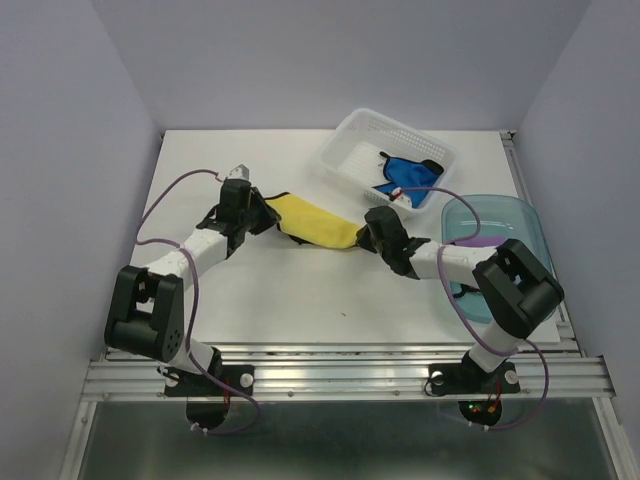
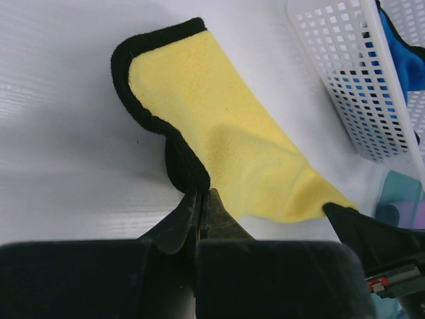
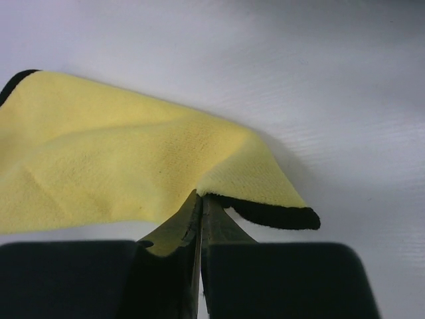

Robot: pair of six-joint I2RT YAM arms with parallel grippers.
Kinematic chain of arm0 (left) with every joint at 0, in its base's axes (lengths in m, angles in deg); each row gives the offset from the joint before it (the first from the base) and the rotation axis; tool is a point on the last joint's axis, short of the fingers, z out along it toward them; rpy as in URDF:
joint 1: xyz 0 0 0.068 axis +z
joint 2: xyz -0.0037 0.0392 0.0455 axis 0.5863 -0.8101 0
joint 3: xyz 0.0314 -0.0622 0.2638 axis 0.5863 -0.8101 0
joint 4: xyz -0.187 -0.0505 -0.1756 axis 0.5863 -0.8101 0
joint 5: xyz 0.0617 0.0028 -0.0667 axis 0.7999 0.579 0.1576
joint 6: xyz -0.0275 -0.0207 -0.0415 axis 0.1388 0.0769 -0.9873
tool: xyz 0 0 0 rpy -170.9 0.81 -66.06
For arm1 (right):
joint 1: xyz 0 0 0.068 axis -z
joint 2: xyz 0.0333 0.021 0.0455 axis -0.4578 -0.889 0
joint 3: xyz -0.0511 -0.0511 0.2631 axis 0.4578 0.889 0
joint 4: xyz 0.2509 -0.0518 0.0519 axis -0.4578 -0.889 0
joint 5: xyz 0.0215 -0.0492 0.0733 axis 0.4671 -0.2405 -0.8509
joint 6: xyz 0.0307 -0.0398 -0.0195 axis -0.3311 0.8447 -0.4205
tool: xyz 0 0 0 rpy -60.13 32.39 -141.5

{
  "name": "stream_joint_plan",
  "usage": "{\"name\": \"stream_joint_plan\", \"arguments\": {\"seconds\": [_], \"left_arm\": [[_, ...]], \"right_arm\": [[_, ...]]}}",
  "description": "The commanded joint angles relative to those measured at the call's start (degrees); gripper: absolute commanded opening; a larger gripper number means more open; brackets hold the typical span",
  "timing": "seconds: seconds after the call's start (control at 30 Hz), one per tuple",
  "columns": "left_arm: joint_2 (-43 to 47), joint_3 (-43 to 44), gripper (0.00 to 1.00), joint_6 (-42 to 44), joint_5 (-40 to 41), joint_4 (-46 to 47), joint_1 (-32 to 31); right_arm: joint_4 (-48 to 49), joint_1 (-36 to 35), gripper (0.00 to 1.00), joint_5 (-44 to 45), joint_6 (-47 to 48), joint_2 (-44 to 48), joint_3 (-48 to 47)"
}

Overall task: Fold and stack the towels
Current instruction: Flatten out the crumpled towel

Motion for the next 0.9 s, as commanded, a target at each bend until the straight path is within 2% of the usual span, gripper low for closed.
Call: {"name": "stream_joint_plan", "arguments": {"seconds": [0.0,0.13,0.3,0.43,0.5,0.6,0.63,0.7,0.73,0.77,0.8,0.83,0.87], "left_arm": [[5.74,-1.16,0.0,-0.01,0.56,1.13,0.34],[6.28,4.45,0.0,1.3,1.71,-1.76,2.01],[8.72,17.45,0.0,4.2,1.34,-8.96,5.7],[15.23,17.39,0.0,3.24,4.25,-10.64,5.88],[19.17,15.03,0.0,2.01,3.12,-11.26,5.88],[25.15,6.69,0.0,-1.15,2.41,-13.81,5.88],[26.92,1.53,0.0,-1.94,2.58,-16.17,5.88],[32.95,-4.38,0.0,-4.75,2.67,-19.08,5.88],[35.35,-11.02,0.0,-5.46,2.15,-20.66,5.79],[37.72,-14.13,0.0,-6.42,1.71,-21.8,5.79],[42.27,-19.47,0.05,-6.86,1.1,-22.95,5.79],[44.4,-21.61,0.14,-6.96,0.13,-25.91,5.79],[48.69,-23.11,0.25,-10.7,0.73,-27.42,3.7]], "right_arm": [[5.54,-0.32,0.01,-3.37,3.99,2.66,-0.11],[1.35,-0.32,0.01,-8.9,9.1,3.63,-7.47],[-7.01,-0.32,0.01,-6.47,17.17,4.6,-23.01],[-10.52,0.29,0.03,-5.4,19.39,7.32,-27.52],[-13.51,1.52,0.03,-6.54,19.04,8.64,-27.88],[-20.54,3.19,0.04,-8.74,16.51,10.14,-25.52],[-24.04,3.54,0.04,-9.53,15.79,11.71,-24.21],[-27.05,3.81,0.05,-11.81,13.52,13.91,-17.63],[-28.37,3.81,0.08,-12.78,12.98,16.44,-15.16],[-28.99,3.81,0.1,-13.74,12.19,17.34,-12.36],[-29.78,3.81,0.11,-15.58,12.01,18.13,-8.59],[-30.83,3.81,0.12,-16.64,11.83,18.57,-6.98],[-34.06,3.81,0.16,-17.35,11.57,19.1,-5.92]]}}
